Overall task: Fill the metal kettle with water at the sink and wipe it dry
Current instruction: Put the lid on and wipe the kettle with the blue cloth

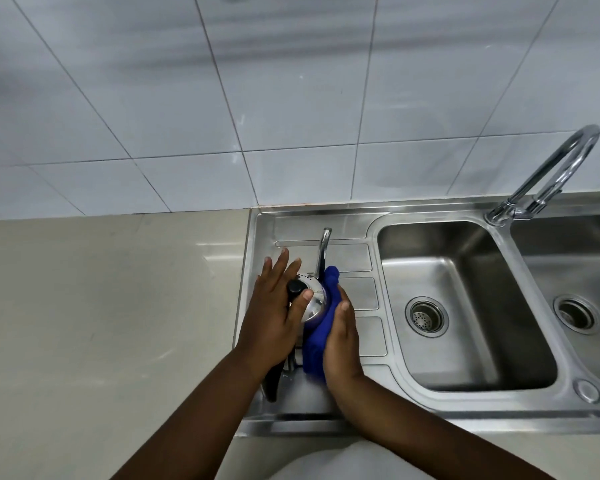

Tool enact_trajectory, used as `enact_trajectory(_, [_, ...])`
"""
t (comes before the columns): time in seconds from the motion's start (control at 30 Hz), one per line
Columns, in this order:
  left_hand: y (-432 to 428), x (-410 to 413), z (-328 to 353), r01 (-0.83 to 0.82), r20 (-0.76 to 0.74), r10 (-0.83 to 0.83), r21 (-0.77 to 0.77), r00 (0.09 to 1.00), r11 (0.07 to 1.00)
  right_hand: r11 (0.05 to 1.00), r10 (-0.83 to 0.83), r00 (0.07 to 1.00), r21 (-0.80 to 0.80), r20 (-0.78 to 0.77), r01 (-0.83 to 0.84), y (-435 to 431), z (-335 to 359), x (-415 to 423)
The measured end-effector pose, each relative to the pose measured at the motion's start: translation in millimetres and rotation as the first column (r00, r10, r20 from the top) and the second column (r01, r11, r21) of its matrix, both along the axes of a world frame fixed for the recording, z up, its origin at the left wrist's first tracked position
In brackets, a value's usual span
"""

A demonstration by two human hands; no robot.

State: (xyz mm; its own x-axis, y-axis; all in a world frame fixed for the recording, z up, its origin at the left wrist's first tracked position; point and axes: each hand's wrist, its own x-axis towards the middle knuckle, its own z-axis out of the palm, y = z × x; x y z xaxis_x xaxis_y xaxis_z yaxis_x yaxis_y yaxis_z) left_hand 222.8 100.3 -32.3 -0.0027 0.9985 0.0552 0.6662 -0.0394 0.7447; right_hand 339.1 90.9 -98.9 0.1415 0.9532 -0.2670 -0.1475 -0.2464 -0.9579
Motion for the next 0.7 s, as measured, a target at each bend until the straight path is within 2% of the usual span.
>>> enact_trajectory(0.03, [-1,1,-1,-0.01,-0.002,0.01,0.006,1.0,1.0,1.0,-0.02,1.0,0.001,0.014,0.02,2,6,-2])
enact_trajectory(0.1, [-3,1,-1,-0.022,-0.014,0.022,0.013,1.0,1.0,0.992,-0.033,0.991,0.125,0.127,0.017,-2,16,-10])
enact_trajectory(0.2, [-3,2,-1,-0.02,-0.023,0.02,0.009,1.0,1.0,0.927,-0.018,0.937,0.357,0.348,-0.115,-14,21,-14])
enact_trajectory(0.27, [-3,2,-2,-0.019,-0.026,0.02,0.018,0.999,1.0,0.904,-0.02,0.905,0.394,0.426,-0.165,-13,7,-8])
enact_trajectory(0.33, [-3,2,-1,-0.024,-0.021,0.024,0.018,0.999,1.0,0.946,-0.012,0.937,0.308,0.35,-0.103,-10,-7,-1])
enact_trajectory(0.4, [-2,2,0,-0.024,-0.02,0.024,0.015,1.0,1.0,0.998,-0.041,0.99,0.059,0.133,0.033,-7,-14,4])
enact_trajectory(0.43, [-2,2,0,-0.022,-0.026,0.023,0.016,0.999,1.0,0.995,-0.068,0.996,-0.072,0.062,0.073,-5,-17,8])
enact_trajectory(0.47, [-3,2,0,-0.021,-0.034,0.021,0.016,0.999,1.0,0.983,-0.075,0.995,-0.163,0.058,0.084,-3,-20,12])
enact_trajectory(0.53, [-3,2,1,-0.018,-0.04,0.019,0.011,0.999,1.0,0.972,-0.046,0.986,-0.219,0.163,0.082,3,-20,20])
enact_trajectory(0.63, [-1,-2,1,0.007,-0.069,-0.007,-0.001,0.998,1.0,0.974,-0.027,0.965,-0.21,0.262,0.084,10,-16,33])
enact_trajectory(0.7, [2,-6,3,0.039,-0.104,-0.04,-0.012,0.994,0.999,0.988,0.008,0.934,-0.148,0.357,0.048,10,-10,47])
